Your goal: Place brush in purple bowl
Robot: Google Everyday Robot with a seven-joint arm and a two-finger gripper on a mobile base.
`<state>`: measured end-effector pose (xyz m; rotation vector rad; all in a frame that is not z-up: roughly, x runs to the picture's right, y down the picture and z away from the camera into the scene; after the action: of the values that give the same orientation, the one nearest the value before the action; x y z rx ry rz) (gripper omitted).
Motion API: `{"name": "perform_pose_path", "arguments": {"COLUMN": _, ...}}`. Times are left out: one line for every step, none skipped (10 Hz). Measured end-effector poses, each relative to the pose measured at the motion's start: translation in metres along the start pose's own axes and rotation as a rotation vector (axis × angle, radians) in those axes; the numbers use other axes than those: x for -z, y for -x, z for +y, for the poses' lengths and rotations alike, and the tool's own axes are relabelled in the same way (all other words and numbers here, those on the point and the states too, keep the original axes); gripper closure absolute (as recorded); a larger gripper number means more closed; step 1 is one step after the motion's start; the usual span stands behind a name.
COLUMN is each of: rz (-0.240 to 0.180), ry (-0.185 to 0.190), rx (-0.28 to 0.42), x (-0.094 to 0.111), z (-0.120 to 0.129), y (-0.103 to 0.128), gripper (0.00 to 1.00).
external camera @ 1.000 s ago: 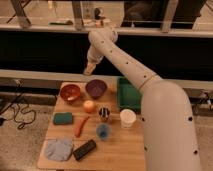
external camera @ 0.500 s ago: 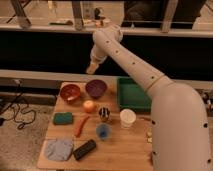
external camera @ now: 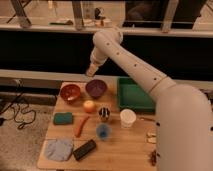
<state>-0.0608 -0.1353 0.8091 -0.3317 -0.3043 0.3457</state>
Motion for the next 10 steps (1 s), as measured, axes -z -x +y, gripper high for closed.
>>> {"name": "perform_pose_path", "arguments": {"rz": -0.006, "ry": -0.022, "rx": -0.041, "x": 0.0016, "z": -0.0020, "y": -0.0070, "gripper": 1.00}}
{"name": "perform_pose_path", "arguments": {"rz": -0.013, "ry": -0.027, "rx": -0.053, "x": 0.0015, "z": -0.0007, "y": -0.0079, "gripper": 1.00}}
{"name": "perform_pose_path", "arguments": {"rz": -0.025, "ry": -0.031, "rx": -0.077, "x": 0.0013, "z": 0.0012, "y": -0.0091, "gripper": 1.00}}
{"name": "perform_pose_path", "arguments": {"rz": -0.026, "ry": -0.038, "rx": -0.091, "x": 0.0015, "z": -0.0005, "y": -0.0147, "gripper": 1.00}}
{"name": "perform_pose_path", "arguments": {"rz": -0.030, "ry": -0.036, "rx": -0.095, "x": 0.0007, "z": 0.0004, "y": -0.0160, "gripper": 1.00}}
{"name": "perform_pose_path", "arguments": {"rz": -0.033, "ry": -0.032, "rx": -0.094, "x": -0.0005, "z": 0.0022, "y": -0.0146, "gripper": 1.00}}
{"name": "perform_pose_path", "arguments": {"rz": -0.039, "ry": -0.023, "rx": -0.089, "x": -0.0032, "z": 0.0054, "y": -0.0108, "gripper": 1.00}}
{"name": "perform_pose_path", "arguments": {"rz": -0.042, "ry": -0.020, "rx": -0.087, "x": -0.0041, "z": 0.0064, "y": -0.0100, "gripper": 1.00}}
{"name": "perform_pose_path", "arguments": {"rz": -0.046, "ry": -0.017, "rx": -0.084, "x": -0.0048, "z": 0.0071, "y": -0.0095, "gripper": 1.00}}
{"name": "perform_pose_path", "arguments": {"rz": -0.049, "ry": -0.015, "rx": -0.084, "x": -0.0052, "z": 0.0073, "y": -0.0096, "gripper": 1.00}}
